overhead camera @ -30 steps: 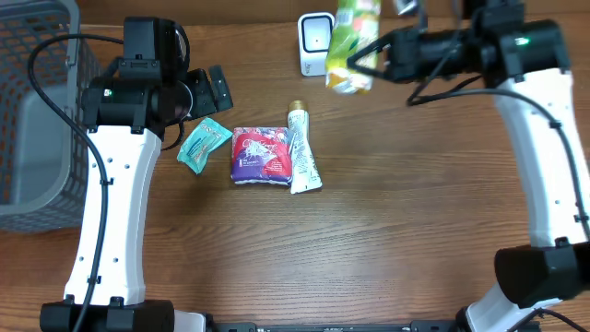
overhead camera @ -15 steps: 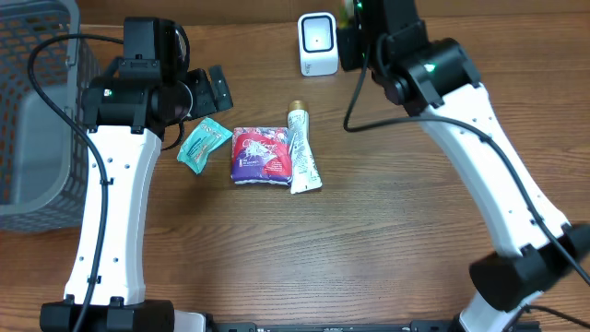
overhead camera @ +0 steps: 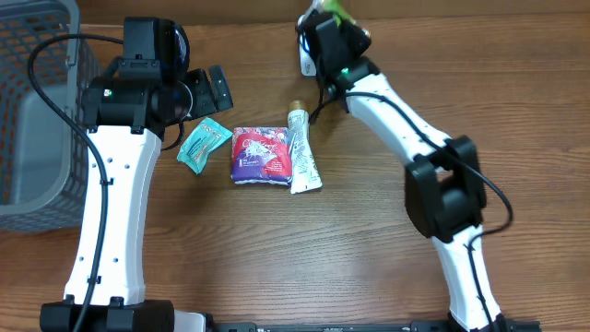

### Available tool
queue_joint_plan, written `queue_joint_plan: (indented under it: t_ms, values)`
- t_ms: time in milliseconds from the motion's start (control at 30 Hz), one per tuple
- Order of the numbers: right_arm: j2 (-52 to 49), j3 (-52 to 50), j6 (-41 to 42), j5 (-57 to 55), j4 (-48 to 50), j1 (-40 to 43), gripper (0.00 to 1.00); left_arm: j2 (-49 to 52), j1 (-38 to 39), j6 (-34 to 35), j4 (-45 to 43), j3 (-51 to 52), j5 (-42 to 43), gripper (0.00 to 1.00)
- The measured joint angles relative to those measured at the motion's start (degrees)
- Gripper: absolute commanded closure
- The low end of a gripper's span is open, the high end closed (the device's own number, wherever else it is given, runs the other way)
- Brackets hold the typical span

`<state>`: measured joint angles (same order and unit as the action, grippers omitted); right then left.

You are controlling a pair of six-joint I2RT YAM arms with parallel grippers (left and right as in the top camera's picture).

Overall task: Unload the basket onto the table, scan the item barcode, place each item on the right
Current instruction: 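Lift the juice pouch and hold it in front of the white scanner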

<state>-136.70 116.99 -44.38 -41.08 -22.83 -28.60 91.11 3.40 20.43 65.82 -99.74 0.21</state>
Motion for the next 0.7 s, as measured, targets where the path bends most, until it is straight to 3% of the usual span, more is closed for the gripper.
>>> queue_joint_plan:
  t_ms: [133, 267, 700]
  values:
    - [-3.3, 0.0, -9.0, -1.1, 4.2, 0.0, 0.96, 0.0, 0.0, 0.0, 0.0, 0.0, 0.0, 0.01]
    - [-3.9, 0.0, -12.7, -1.6, 7.3, 0.0, 0.96, 0.0, 0.0, 0.0, 0.0, 0.0, 0.0, 0.0]
    - [-3.9, 0.0, -13.6, -1.7, 8.2, 0.0, 0.96, 0.0, 0.0, 0.0, 0.0, 0.0, 0.0, 0.0]
